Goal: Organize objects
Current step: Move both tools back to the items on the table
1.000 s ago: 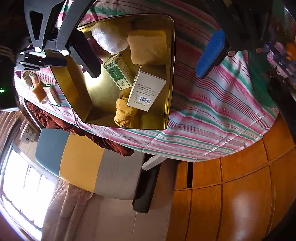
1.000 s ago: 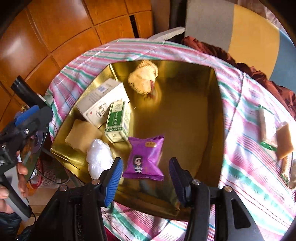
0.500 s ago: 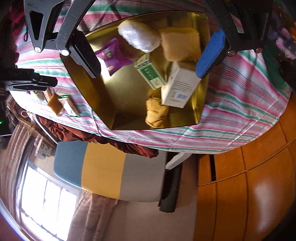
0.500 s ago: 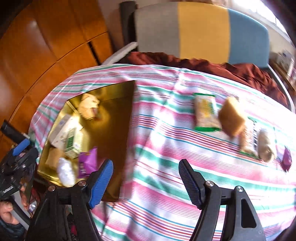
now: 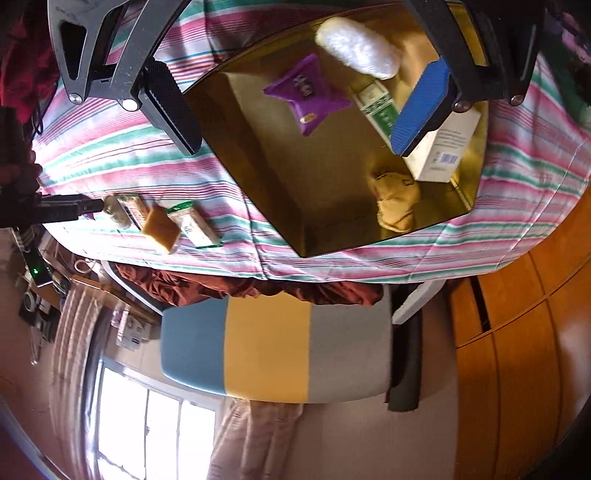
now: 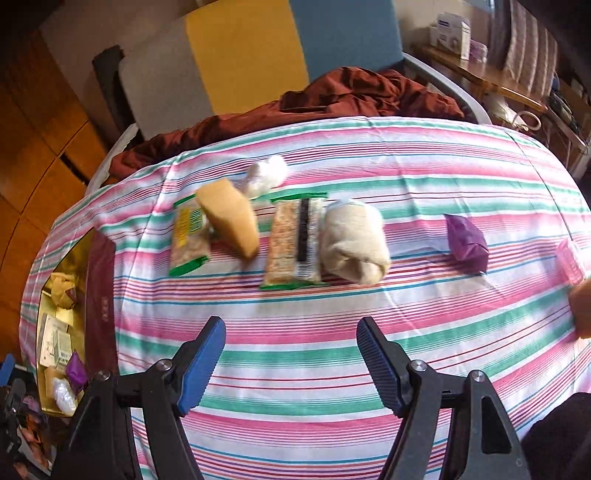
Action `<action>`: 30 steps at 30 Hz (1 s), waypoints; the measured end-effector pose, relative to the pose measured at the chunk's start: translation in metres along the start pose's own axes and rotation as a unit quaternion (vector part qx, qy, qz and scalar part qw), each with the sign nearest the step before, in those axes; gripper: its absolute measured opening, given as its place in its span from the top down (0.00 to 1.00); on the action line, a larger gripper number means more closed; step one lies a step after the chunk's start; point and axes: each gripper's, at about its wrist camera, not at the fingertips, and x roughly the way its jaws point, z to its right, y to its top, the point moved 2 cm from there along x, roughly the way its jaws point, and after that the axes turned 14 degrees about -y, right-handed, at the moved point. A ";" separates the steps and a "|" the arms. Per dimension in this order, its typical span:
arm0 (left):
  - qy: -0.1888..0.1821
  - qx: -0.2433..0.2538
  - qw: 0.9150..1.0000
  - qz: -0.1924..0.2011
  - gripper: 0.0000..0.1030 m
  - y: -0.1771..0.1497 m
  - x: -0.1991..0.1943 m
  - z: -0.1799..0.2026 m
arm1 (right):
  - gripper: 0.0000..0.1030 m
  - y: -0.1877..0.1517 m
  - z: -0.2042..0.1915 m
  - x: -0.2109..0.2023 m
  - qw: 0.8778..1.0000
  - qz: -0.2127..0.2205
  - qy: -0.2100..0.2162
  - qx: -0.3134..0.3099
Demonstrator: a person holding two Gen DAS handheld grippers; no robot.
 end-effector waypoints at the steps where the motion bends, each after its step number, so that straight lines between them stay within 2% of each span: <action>1: -0.003 0.005 1.000 -0.002 0.00 0.002 0.003 0.004 | 0.28 0.003 0.010 0.003 1.000 -0.004 -0.001 0.011; 8: -0.026 0.029 0.999 -0.013 0.00 0.013 0.023 0.031 | 0.28 0.035 0.052 0.038 0.997 -0.024 0.005 0.078; 18: -0.048 0.059 0.997 -0.032 0.00 0.027 0.055 0.064 | 0.28 0.055 0.058 0.075 0.994 -0.033 0.027 0.105; 21: -0.054 0.062 0.996 -0.040 0.00 0.034 0.067 0.073 | 0.28 0.057 0.060 0.067 0.995 -0.003 -0.004 0.101; 23: -0.056 0.061 0.996 -0.041 0.00 0.042 0.077 0.079 | 0.28 0.059 0.055 0.058 0.996 0.020 -0.009 0.085; 30: -0.054 0.043 0.995 -0.078 0.00 0.085 0.138 0.091 | 0.28 0.059 0.047 0.052 0.998 0.029 -0.023 0.060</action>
